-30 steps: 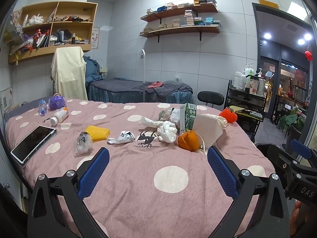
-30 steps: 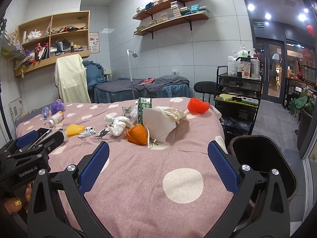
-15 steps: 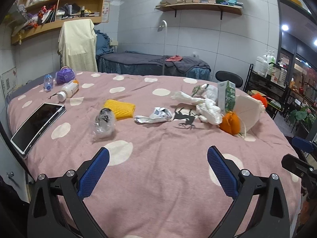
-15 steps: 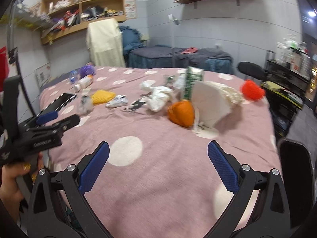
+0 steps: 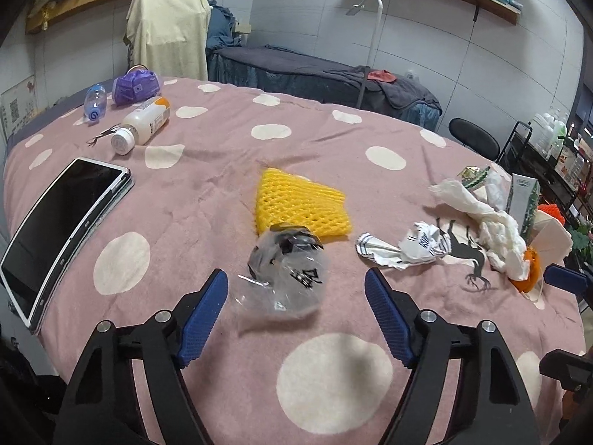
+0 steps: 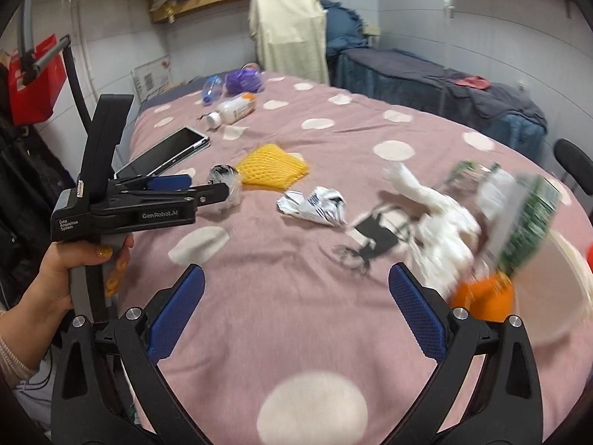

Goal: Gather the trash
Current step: 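Grasp the clear plastic bag with the left tool while the right tool grasps the crumpled white wrapper, then carry the plastic bag and white wrapper over the brown trash bin with both tools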

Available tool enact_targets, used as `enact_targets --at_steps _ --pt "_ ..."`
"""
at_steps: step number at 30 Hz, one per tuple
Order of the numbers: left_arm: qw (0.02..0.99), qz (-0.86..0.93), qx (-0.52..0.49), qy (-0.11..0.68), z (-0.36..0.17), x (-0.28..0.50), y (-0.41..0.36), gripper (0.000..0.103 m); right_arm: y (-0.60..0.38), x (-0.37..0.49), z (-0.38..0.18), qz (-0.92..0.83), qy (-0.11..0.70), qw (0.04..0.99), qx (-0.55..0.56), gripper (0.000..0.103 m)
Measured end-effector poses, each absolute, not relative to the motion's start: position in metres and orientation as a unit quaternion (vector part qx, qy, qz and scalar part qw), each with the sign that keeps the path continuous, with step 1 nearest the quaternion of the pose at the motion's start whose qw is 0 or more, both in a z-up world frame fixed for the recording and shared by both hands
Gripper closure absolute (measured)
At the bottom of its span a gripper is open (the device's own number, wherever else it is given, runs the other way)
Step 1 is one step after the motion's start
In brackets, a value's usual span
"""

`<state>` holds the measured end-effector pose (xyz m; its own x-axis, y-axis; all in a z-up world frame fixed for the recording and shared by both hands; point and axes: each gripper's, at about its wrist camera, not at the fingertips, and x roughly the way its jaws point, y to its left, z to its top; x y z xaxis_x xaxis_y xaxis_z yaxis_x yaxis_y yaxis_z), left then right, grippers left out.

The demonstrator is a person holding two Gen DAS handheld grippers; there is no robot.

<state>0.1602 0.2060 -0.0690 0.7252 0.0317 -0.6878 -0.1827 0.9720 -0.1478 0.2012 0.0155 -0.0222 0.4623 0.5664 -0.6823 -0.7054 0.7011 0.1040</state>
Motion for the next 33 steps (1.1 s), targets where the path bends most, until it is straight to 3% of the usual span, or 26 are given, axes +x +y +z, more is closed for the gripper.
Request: enact_targets --at_steps 5,8,11,12,13,14,22,33 --pt "0.915 0.048 -0.117 0.384 -0.078 0.177 0.217 0.040 0.059 0.245 -0.033 0.377 0.385 0.833 -0.124 0.007" --pt "0.910 0.038 -0.133 0.391 -0.084 0.183 0.220 0.051 0.085 0.272 -0.047 0.368 0.411 0.822 -0.145 0.017" --pt "0.910 0.032 -0.145 0.388 -0.087 0.184 0.222 0.052 0.104 0.291 -0.063 0.348 0.433 0.815 -0.166 0.027" --pt "0.911 0.032 -0.144 0.386 -0.087 0.183 0.221 0.053 0.109 0.295 -0.067 0.339 0.436 0.815 -0.177 0.032" --pt "0.912 0.031 -0.143 0.384 -0.087 0.183 0.222 0.053 0.111 0.297 -0.070 0.337 0.440 0.812 -0.182 0.048" --pt "0.913 0.030 -0.142 0.382 -0.087 0.182 0.221 0.054 0.112 0.299 -0.073 0.339 0.448 0.807 -0.181 0.055" --pt "0.917 0.031 -0.151 0.368 -0.084 0.173 0.220 0.058 0.101 0.299 -0.070 0.343 0.439 0.819 -0.139 0.066" --pt "0.936 0.027 -0.148 0.320 -0.056 0.136 0.194 0.058 0.063 0.256 -0.035 0.358 0.395 0.841 -0.089 0.067"
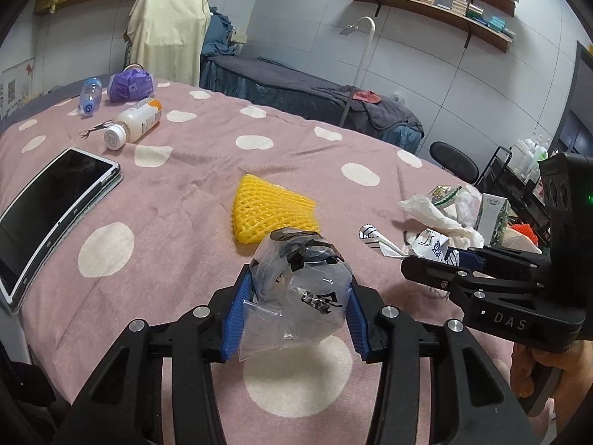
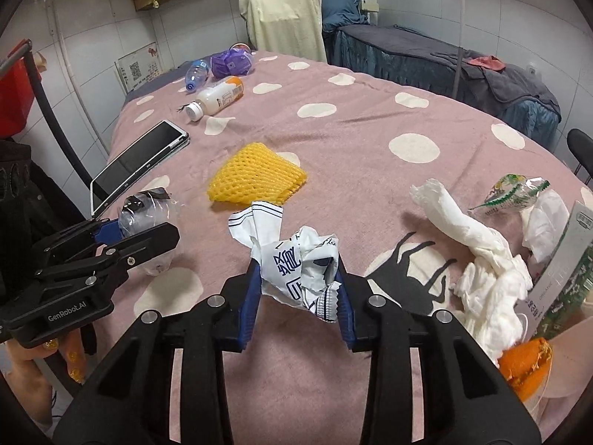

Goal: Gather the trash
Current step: 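Carry the plastic bag and white wrapper over the brown trash bin with both tools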

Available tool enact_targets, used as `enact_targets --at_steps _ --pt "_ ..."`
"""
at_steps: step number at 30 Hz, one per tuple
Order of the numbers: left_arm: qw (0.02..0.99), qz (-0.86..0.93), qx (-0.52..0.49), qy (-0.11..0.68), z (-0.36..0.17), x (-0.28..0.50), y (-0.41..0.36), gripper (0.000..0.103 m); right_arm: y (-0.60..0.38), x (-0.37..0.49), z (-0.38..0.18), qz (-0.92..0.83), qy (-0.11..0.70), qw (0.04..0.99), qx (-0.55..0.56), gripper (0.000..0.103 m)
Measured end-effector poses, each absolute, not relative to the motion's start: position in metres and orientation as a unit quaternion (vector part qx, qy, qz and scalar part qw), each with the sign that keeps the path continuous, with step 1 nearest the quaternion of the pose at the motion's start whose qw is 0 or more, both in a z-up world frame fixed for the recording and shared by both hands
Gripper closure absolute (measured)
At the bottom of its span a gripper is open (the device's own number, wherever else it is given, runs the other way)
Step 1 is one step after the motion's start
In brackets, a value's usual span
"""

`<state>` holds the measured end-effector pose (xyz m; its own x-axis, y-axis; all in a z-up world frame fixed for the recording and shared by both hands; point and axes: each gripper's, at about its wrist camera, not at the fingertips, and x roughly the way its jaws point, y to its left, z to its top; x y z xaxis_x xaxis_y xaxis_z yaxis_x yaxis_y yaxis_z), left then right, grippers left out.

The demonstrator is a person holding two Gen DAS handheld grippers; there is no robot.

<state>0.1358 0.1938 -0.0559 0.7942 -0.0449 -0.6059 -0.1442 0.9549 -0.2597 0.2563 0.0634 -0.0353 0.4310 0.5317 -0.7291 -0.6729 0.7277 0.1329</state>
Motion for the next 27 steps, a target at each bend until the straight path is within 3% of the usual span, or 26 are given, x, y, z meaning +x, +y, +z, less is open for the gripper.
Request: enact_targets --at_steps 16,27 --pt "0.952 -0.054 -0.119 0.278 -0.024 0.102 0.109 0.058 -0.058 0.188 0.009 0.289 0.327 0.900 -0.012 0.067" --pt "0.943 -0.170 -0.090 0.271 -0.015 0.106 0.019 0.058 -0.165 0.158 0.005 0.193 0.313 0.929 0.039 0.067"
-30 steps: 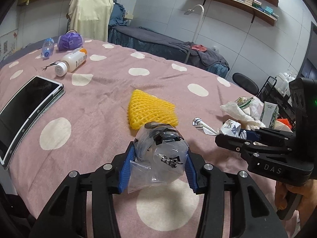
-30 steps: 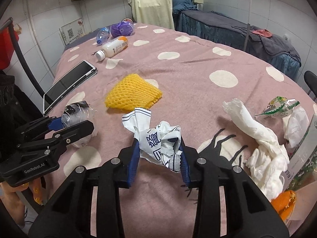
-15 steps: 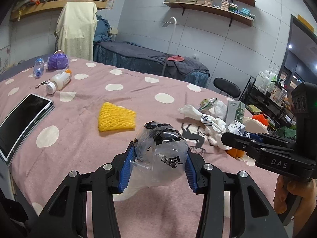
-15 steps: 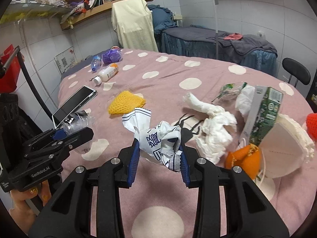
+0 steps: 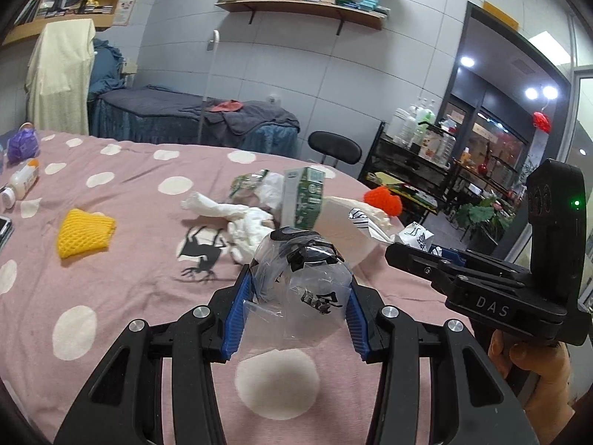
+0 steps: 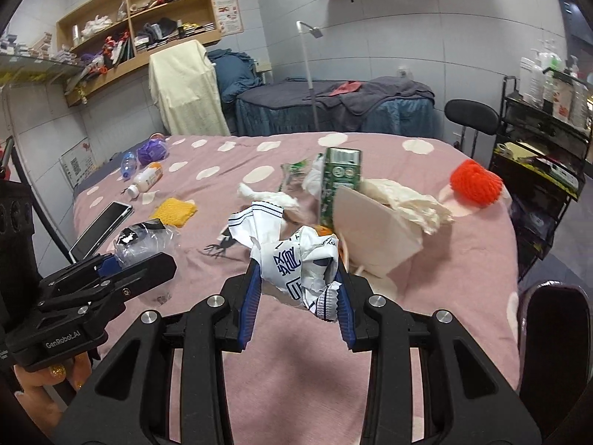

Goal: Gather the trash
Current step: 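Carry the plastic bag and white wrapper over the brown trash bin with both tools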

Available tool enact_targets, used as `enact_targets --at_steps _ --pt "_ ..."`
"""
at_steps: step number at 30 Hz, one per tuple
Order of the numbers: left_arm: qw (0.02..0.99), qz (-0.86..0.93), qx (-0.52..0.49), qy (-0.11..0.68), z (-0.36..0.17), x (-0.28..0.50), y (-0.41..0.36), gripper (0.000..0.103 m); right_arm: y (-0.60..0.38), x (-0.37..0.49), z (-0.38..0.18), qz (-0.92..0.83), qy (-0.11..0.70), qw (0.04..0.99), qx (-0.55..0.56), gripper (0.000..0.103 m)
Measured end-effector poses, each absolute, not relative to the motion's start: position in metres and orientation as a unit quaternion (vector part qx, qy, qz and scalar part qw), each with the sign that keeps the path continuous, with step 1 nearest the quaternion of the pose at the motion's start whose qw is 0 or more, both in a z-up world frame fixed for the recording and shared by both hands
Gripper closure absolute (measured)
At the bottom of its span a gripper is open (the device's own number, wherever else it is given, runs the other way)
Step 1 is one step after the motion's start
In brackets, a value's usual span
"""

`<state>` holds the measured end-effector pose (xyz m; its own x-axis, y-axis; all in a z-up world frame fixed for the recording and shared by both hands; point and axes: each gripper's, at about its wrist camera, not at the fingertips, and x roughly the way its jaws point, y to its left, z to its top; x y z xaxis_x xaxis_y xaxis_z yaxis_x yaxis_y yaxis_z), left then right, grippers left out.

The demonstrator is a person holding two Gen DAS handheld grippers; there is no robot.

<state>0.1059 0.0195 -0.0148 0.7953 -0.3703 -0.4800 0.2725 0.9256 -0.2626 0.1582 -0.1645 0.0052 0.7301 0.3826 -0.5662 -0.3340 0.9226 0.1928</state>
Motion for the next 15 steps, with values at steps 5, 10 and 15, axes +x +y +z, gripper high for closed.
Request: enact_targets --at_steps 5,10,15 --pt "0.933 -0.220 -0.072 0.277 -0.016 0.112 -0.024 0.058 -0.213 0.149 -0.003 0.143 0.315 0.936 0.066 0.066" --pt "0.918 -0.266 -0.060 0.287 -0.018 0.117 -0.063 0.058 -0.261 0.142 -0.013 0.086 0.318 0.940 0.091 0.067" --pt "0.906 -0.304 -0.050 0.291 -0.016 0.123 -0.099 0.058 -0.311 0.138 -0.023 0.023 0.321 0.940 0.117 0.066"
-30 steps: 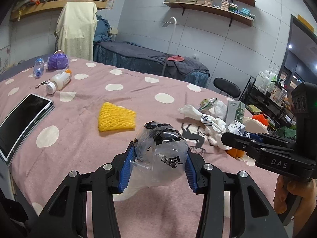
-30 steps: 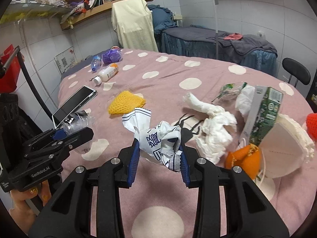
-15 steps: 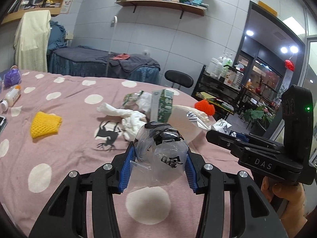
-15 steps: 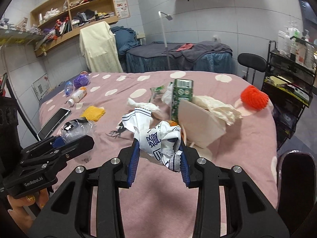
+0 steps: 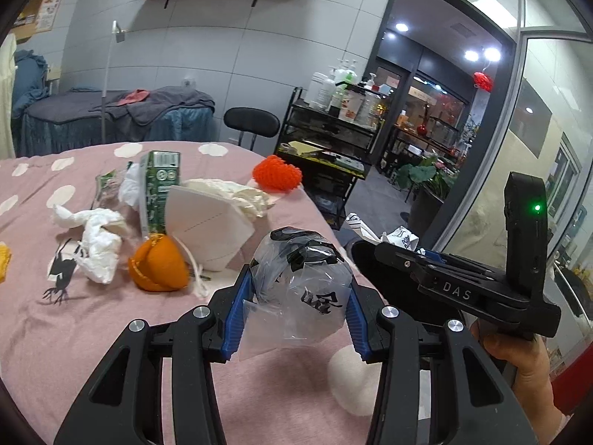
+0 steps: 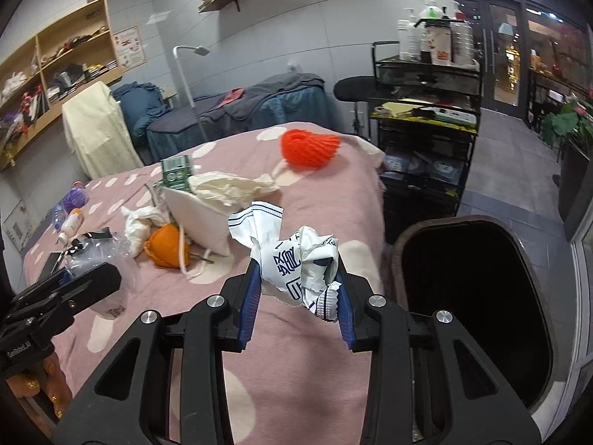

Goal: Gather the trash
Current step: 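Carry the plastic bag and white wrapper over the brown trash bin with both tools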

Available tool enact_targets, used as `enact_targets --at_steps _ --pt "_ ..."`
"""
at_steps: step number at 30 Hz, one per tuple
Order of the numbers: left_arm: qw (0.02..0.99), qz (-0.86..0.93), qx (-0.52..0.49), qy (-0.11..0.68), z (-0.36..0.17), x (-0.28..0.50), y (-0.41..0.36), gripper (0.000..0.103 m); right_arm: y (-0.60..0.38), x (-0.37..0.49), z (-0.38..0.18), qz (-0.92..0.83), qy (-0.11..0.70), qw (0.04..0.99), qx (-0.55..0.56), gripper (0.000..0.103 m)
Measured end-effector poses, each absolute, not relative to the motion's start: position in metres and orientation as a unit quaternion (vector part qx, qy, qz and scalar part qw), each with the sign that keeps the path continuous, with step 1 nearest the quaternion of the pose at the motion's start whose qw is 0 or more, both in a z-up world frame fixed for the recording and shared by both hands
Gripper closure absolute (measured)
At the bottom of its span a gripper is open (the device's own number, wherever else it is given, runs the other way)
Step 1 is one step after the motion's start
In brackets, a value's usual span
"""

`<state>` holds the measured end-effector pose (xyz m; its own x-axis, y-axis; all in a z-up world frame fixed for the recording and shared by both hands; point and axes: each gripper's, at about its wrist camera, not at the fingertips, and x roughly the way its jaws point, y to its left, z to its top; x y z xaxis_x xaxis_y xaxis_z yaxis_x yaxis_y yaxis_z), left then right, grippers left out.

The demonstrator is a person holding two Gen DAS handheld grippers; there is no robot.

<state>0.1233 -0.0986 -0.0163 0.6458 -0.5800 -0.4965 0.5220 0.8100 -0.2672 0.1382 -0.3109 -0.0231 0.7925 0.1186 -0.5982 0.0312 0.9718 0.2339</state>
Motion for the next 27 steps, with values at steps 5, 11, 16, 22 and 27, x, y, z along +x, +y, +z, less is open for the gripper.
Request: enact_targets --at_steps 5,11,16,22,27 --pt "0.895 -0.337 -0.032 0.291 -0.011 0.129 -0.132 0.058 -0.356 0.132 -0.038 -0.035 0.327 0.934 0.140 0.066" --pt "0.880 -0.367 -0.019 0.301 -0.014 0.137 -0.164 0.058 -0.404 0.131 -0.061 -0.100 0.340 0.921 0.162 0.066" --pt "0.872 -0.380 -0.012 0.308 -0.017 0.139 -0.186 0.058 -0.439 0.136 -0.083 -0.146 0.364 0.903 0.173 0.066" --pt "0.864 -0.391 -0.010 0.319 -0.018 0.142 -0.205 0.058 -0.464 0.147 -0.113 -0.178 0.404 0.880 0.174 0.066" --pt "0.856 -0.399 0.001 0.328 -0.022 0.144 -0.221 0.058 -0.469 0.152 -0.130 -0.199 0.422 0.868 0.168 0.056"
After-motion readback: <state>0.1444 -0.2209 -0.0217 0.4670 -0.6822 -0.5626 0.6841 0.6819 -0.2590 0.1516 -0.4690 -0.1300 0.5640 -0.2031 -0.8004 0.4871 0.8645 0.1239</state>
